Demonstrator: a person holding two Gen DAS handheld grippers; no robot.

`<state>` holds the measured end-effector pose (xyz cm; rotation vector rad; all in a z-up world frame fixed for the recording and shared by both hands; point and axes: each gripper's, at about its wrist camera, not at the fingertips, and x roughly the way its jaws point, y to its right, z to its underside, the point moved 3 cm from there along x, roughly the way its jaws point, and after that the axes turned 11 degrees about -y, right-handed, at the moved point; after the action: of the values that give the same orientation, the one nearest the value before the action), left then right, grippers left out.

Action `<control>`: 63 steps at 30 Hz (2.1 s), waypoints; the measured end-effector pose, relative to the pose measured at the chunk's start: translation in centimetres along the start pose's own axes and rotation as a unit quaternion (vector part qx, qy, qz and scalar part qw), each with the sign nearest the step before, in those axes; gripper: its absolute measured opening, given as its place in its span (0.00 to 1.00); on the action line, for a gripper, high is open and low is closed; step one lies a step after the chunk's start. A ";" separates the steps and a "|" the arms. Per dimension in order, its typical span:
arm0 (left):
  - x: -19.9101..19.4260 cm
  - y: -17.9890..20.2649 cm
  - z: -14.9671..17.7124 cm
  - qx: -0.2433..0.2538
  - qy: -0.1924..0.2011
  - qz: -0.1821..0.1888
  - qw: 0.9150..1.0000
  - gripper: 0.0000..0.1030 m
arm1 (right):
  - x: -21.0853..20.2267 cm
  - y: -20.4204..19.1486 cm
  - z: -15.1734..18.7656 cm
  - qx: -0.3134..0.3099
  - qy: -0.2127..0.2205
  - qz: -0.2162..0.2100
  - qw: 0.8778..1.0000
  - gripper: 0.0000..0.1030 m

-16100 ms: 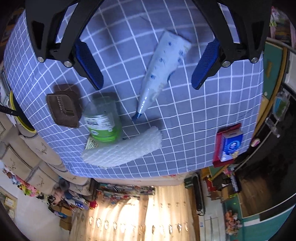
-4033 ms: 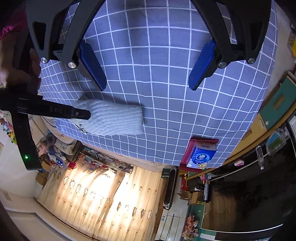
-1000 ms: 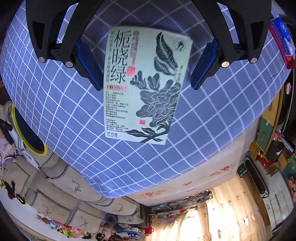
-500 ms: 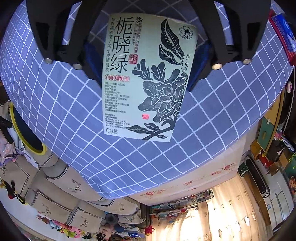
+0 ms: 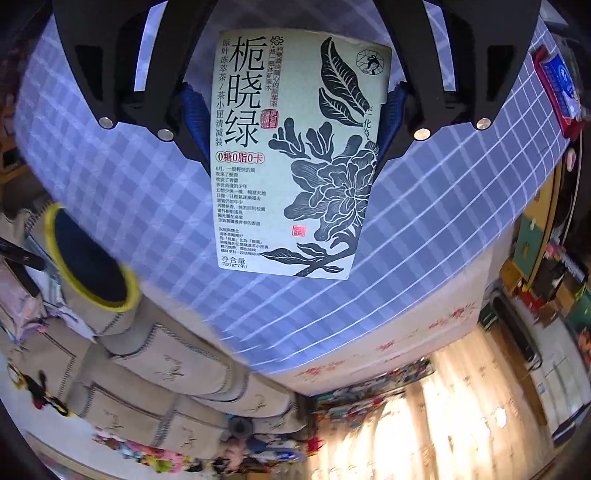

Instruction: Collect trash

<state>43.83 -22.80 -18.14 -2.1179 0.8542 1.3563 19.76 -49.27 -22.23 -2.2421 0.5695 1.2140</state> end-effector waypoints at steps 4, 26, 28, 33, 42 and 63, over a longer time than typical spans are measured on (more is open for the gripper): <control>-1.8 6.2 -1.5 0.033 0.009 0.020 0.999 0.71 | -1.2 1.9 0.2 0.004 0.006 -0.003 1.000 0.58; 8.0 33.0 -12.4 0.127 -0.072 0.081 0.986 0.71 | -4.8 12.3 2.1 0.039 0.023 0.002 0.999 0.58; 9.4 33.7 -12.8 0.125 -0.078 0.074 0.986 0.71 | -5.0 12.5 2.1 0.040 0.025 -0.001 0.999 0.58; 10.8 33.8 -12.9 0.103 -0.078 0.067 0.989 0.80 | -5.2 12.3 2.2 0.036 0.025 -0.005 0.999 0.58; 2.2 27.6 -8.2 0.029 0.008 0.084 0.996 0.89 | -5.9 9.1 3.7 -0.024 0.014 -0.011 1.000 0.63; -18.6 10.4 22.4 -0.279 0.157 -0.119 0.940 0.95 | -14.5 -4.8 11.4 -0.204 0.072 -0.076 0.973 0.93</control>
<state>16.69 -10.12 -10.55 -2.8223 0.3120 1.2482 7.97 -36.83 -13.94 -2.6765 0.2042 1.1789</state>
